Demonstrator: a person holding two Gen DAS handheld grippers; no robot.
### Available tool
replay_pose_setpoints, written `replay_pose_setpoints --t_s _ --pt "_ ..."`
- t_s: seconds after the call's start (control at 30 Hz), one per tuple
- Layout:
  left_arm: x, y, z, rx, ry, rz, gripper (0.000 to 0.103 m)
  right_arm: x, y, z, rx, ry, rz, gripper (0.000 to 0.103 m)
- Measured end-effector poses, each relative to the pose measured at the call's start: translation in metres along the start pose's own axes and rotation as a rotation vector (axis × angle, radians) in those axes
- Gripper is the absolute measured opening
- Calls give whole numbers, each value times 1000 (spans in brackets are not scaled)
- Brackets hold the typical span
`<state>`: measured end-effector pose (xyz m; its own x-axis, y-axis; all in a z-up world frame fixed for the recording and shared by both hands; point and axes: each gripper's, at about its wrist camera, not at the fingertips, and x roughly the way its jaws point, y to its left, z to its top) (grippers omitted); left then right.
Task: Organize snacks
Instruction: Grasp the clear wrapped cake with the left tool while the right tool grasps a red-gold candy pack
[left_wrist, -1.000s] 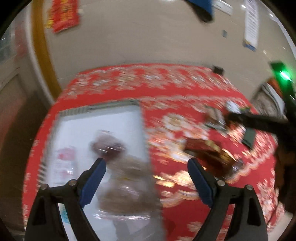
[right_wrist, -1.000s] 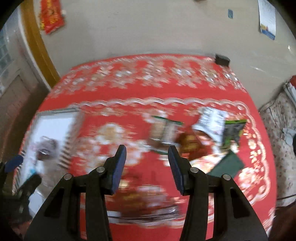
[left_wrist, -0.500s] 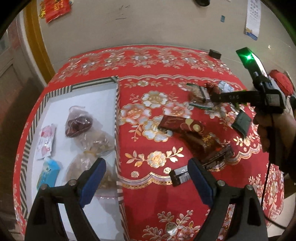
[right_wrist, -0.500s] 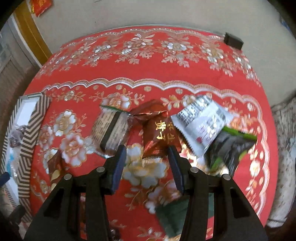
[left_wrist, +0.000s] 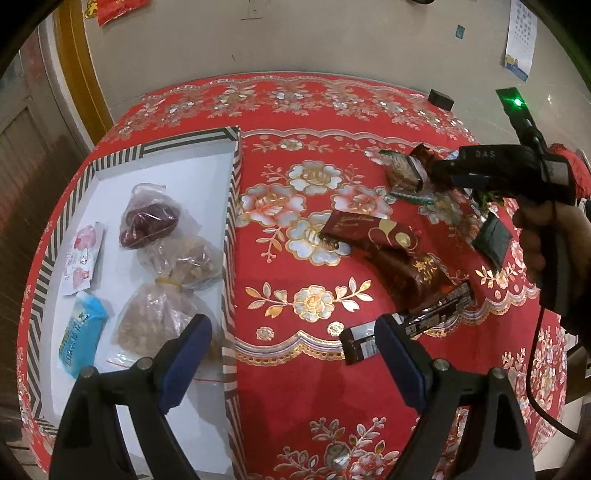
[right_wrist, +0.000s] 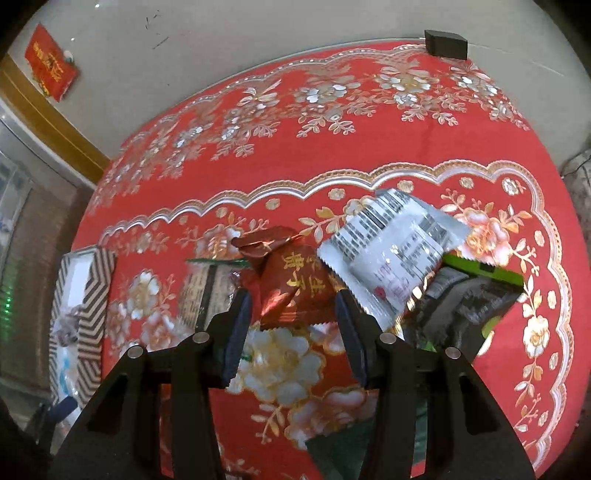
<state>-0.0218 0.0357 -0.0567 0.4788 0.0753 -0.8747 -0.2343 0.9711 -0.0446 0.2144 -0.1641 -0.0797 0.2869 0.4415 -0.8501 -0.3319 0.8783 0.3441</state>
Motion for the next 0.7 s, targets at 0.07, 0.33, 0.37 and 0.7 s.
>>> replay_pose_setpoints --t_s 0.07,0.33,0.37,0.7 --pt "1 2 1 -5 2 1 91 7 5 5 -19 12 -31 47" --pt "4 5 8 6 2 1 91 21 21 22 -97 22 -84 47" --pt "4 5 12 4 -2 -1 91 22 21 22 -110 23 -91 44" --pt "34 -51 109 63 -24 -73 93 -39 3 -26 -64 -41 -56 34"
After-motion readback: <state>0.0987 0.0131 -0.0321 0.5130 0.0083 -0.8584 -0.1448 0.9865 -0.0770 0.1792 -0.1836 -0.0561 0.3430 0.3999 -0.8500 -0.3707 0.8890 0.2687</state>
